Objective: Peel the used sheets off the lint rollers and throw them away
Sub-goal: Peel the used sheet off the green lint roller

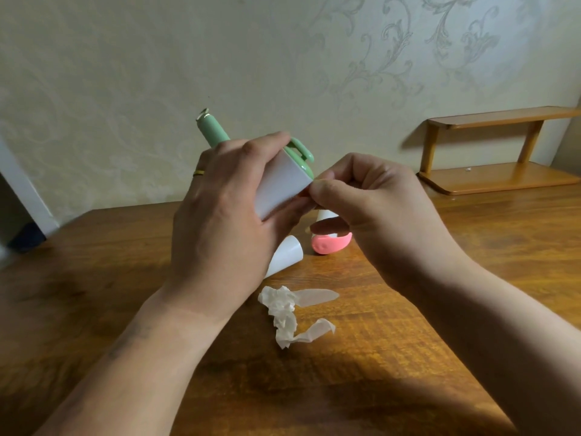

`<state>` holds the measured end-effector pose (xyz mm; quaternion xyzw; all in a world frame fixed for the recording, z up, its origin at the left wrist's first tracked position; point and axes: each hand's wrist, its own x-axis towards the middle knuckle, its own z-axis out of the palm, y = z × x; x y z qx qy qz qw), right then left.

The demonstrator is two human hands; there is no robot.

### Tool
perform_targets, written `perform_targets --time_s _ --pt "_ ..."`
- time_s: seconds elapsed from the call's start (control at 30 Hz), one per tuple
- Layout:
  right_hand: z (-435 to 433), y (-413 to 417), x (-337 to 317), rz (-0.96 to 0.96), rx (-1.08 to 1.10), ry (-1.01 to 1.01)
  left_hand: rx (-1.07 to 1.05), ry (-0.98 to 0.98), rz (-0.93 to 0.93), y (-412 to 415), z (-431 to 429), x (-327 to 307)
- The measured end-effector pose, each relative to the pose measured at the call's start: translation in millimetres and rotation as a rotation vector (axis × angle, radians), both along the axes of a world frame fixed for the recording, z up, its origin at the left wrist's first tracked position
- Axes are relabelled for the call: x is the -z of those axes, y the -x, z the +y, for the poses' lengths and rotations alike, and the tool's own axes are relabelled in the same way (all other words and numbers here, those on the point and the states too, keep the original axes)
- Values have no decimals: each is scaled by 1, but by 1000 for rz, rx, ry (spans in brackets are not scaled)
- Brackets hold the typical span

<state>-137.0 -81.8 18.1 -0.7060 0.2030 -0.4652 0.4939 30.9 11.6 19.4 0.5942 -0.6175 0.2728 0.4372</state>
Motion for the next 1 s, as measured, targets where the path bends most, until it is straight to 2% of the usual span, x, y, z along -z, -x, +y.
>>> perform_targets --time_s 0.37,0.5,0.67,0.8,1.0 --pt "-3 -2 -4 -97 -160 -200 335 -31 444 6 4 2" --pt "-6 1 -6 -116 -231 -227 254 10 441 6 5 -1" --pt "-6 -2 -2 -64 -286 -97 260 26 455 7 5 -3" --pt "-4 -5 -4 -42 -233 -39 278 49 459 10 2 -3" --pt "-6 -4 -11 -96 -256 -124 398 -43 650 8 -8 -1"
